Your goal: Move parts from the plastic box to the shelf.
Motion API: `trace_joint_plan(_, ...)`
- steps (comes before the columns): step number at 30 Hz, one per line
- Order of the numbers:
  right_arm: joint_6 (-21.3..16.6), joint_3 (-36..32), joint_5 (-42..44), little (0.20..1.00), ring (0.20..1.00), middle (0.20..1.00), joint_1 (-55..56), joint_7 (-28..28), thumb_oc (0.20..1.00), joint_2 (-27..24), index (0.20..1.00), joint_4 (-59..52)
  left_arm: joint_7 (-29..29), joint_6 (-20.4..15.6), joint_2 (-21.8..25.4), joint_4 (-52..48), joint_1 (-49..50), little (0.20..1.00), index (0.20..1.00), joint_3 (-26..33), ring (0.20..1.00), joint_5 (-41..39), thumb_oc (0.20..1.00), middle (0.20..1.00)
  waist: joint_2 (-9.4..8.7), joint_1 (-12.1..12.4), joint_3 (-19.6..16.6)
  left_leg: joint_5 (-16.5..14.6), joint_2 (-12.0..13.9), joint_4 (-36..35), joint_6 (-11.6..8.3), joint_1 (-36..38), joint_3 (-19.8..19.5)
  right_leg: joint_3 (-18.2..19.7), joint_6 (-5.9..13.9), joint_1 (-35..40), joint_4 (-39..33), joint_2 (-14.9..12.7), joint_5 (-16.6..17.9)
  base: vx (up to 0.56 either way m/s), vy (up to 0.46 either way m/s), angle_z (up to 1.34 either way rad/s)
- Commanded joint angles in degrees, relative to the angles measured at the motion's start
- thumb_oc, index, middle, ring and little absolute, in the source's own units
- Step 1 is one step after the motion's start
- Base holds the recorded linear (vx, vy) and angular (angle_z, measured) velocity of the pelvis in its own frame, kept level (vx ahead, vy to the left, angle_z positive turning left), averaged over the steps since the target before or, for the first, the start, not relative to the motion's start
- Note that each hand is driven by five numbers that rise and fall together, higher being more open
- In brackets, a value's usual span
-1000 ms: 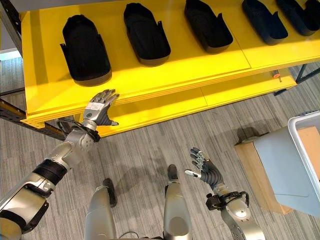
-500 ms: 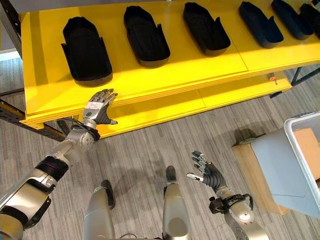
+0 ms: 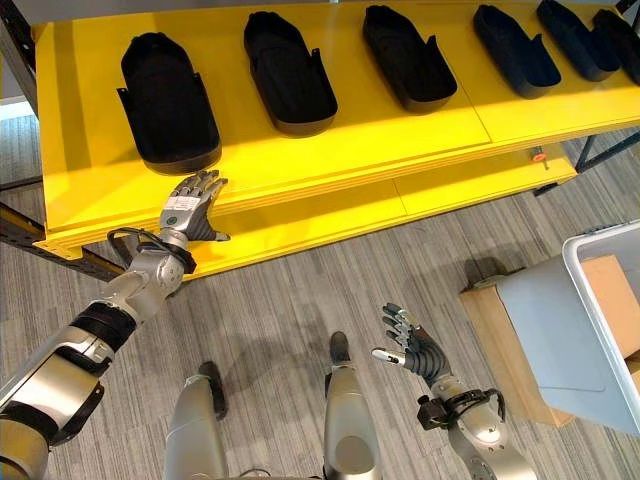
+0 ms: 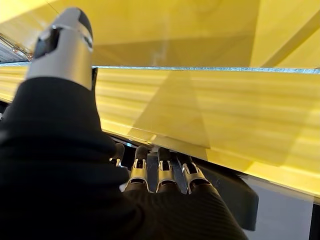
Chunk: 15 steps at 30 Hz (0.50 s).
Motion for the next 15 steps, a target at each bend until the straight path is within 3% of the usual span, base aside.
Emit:
trace_joint_plan(1, -3.38, -1.94, 1.76, 1.000, 1.000, 1.000, 0.46, 0.61, 1.000, -5.11, 1.000, -3.74, 0.16, 1.56, 0.60, 5.92, -2.44, 1.000, 1.000, 0.58, 1.000, -2.92, 1.000, 1.000, 0.75, 0.19, -0.07, 8.32, -1.17, -8.38, 0.40, -0.46, -1.02, -1.55, -3.20, -1.59, 9.92, 0.53, -5.85, 0.00, 0.000, 0.00)
trace_joint_plan(15, -3.24, -1.51, 2.26, 1.000, 1.000, 1.000, 0.23, 1.22, 1.000, -6.34, 1.000, -3.96, 0.02, 1.79, 1.48, 12.42, -8.01, 1.000, 1.000, -1.63, 1.000, -5.23, 1.000, 1.000, 0.11, -0.29, -0.19, 8.30, -0.99, -8.17, 0.39, -0.84, -0.80, -1.31, -2.87, -2.20, 10.13, 0.50, -5.55, 0.00, 0.002, 0.00)
